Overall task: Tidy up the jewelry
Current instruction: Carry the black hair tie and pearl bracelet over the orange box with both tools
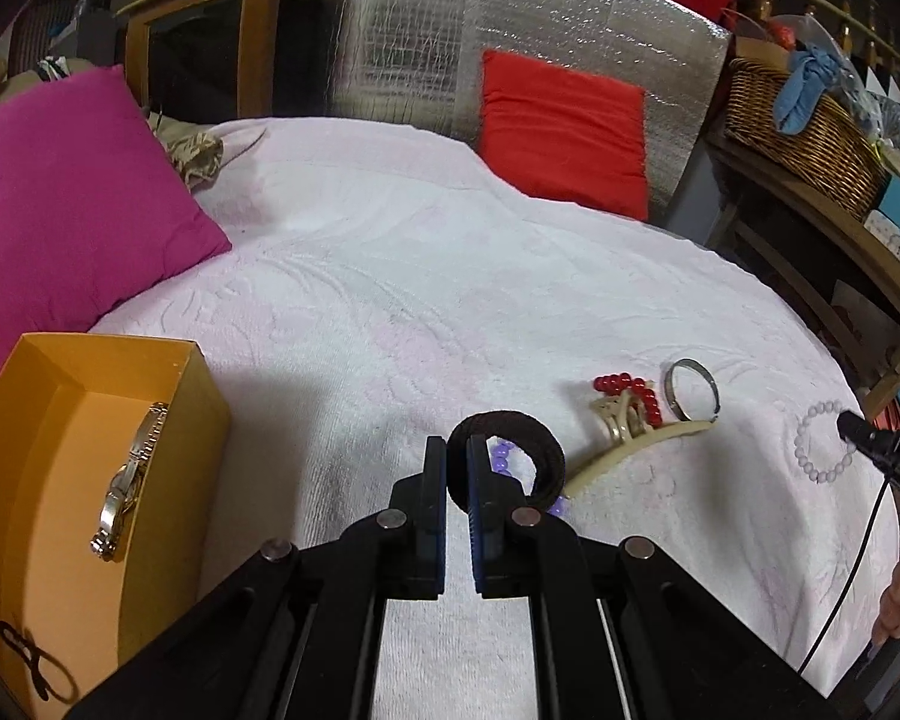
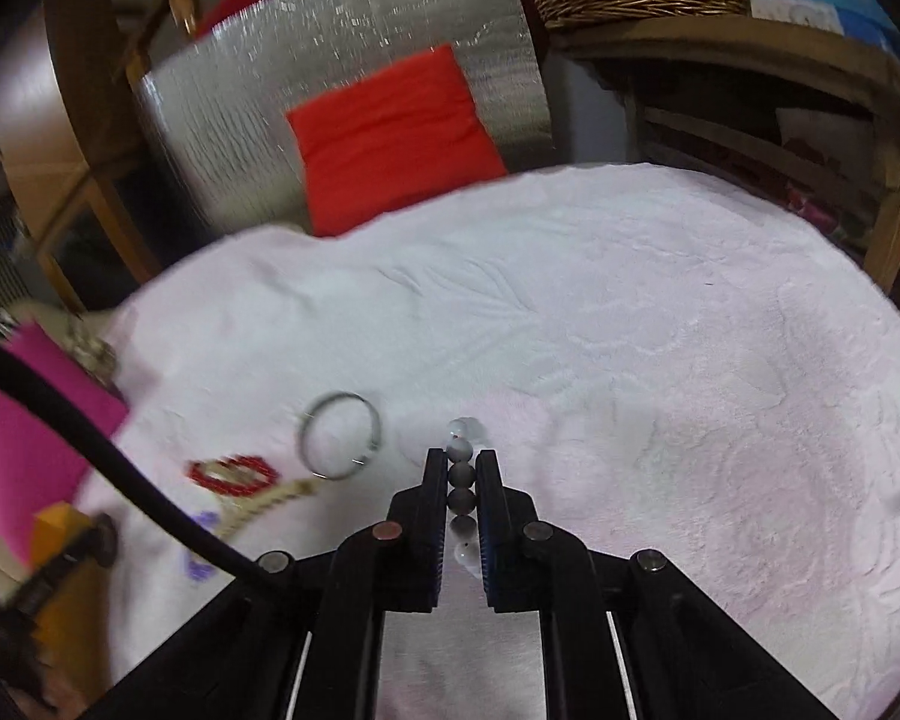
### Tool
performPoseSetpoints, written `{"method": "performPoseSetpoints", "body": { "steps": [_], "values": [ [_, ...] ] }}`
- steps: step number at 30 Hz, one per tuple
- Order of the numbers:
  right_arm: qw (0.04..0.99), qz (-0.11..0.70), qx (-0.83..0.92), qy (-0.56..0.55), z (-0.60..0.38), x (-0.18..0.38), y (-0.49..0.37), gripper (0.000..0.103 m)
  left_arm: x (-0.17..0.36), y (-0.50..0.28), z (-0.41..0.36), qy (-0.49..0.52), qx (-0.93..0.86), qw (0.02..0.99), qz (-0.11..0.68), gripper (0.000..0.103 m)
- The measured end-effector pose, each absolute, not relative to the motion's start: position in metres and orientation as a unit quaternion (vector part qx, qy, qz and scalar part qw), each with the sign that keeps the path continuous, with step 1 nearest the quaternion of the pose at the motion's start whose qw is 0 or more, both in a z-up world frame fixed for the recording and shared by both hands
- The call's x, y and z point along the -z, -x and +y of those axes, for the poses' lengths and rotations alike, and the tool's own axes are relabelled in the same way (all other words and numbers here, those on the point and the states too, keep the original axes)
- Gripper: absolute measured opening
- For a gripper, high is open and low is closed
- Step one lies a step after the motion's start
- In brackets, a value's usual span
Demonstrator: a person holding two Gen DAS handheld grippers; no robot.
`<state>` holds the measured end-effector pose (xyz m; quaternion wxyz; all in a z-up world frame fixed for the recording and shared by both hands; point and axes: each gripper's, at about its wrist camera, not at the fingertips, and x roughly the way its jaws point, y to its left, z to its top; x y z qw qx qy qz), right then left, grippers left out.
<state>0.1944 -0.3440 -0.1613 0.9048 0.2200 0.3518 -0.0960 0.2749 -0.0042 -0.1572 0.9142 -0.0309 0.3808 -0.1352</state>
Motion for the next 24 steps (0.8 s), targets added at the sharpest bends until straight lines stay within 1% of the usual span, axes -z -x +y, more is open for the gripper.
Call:
{"method": "performPoseSetpoints", "body": {
  "steps": [6, 14, 24],
  "values": [
    [0.910, 0.323, 0.037, -0.256, -0.325, 0.147, -0.186, 0.010, 0.150, -0.262, 0.004, 0.030, 0.131, 0.920, 0.368, 0.006],
    [0.910, 0.306, -0.016, -0.279, -0.296, 0.144, -0.191, 0.010, 0.140, -0.255, 0.024, 0.031, 0.114, 0.928, 0.354, 0.006],
    [0.915, 0.296, -0.071, -0.265, -0.247, 0.134, -0.194, 0.010, 0.127, -0.240, 0.063, 0.044, 0.096, 0.936, 0.335, 0.006]
  ]
}}
